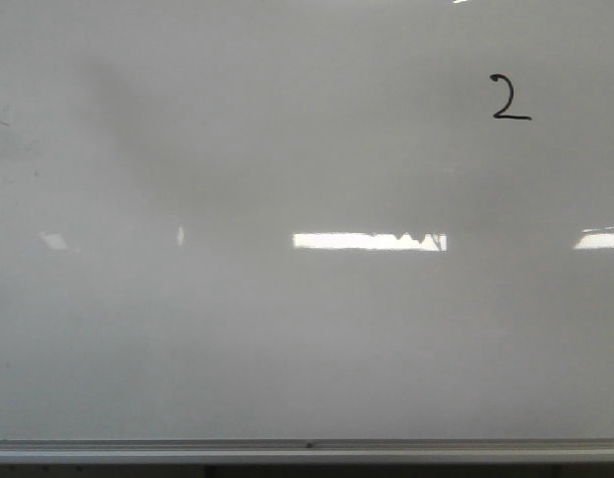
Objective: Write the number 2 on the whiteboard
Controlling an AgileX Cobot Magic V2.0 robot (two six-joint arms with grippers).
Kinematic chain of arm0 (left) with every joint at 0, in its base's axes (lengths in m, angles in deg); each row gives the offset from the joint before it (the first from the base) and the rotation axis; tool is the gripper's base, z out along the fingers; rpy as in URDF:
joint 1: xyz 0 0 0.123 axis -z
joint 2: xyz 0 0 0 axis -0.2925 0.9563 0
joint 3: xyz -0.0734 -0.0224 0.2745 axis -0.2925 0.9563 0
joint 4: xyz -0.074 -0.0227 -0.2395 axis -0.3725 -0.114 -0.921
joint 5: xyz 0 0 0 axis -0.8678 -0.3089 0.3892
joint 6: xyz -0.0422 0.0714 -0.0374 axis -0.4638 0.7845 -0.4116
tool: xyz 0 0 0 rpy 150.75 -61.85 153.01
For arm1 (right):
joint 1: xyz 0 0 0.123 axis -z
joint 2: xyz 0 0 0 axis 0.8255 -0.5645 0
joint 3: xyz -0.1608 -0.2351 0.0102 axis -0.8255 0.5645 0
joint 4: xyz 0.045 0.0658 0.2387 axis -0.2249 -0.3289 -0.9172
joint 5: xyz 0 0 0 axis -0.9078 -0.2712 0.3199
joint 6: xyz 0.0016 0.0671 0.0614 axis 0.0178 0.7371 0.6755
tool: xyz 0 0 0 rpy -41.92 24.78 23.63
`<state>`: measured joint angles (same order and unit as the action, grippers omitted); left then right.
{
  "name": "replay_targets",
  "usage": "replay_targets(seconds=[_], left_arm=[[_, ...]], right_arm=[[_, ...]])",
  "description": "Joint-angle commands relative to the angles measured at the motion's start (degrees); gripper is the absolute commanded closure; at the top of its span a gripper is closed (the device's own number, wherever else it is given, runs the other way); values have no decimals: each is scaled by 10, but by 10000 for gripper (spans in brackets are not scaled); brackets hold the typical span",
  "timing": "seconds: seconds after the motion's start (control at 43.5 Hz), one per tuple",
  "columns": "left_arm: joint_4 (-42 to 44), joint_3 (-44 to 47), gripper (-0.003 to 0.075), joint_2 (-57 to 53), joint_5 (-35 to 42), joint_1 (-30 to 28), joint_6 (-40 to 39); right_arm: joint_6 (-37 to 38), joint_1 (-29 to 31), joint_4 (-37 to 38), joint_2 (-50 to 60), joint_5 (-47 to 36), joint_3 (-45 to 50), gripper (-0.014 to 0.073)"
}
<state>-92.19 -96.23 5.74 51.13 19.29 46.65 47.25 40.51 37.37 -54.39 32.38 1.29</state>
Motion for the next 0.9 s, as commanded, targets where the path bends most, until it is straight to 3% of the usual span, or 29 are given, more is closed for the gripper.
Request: replay_targets(seconds=[0.0,0.437,0.529,0.759,0.874], left_arm=[[-12,0,741,10,125,-3,-5],[-36,-2,734,131,233,-3,-5],[-36,-2,661,136,233,-3,-5],[-33,-2,330,124,225,-2,-1],[-25,-10,292,97,185,-3,0]], right_arm=[[-1,3,-15,5,-27,-17,130],[-1,3,-15,5,-33,-17,130],[-1,3,-15,5,-34,-17,130],[-1,3,-14,5,-44,-17,130],[0,3,-12,16,-44,-20,130]])
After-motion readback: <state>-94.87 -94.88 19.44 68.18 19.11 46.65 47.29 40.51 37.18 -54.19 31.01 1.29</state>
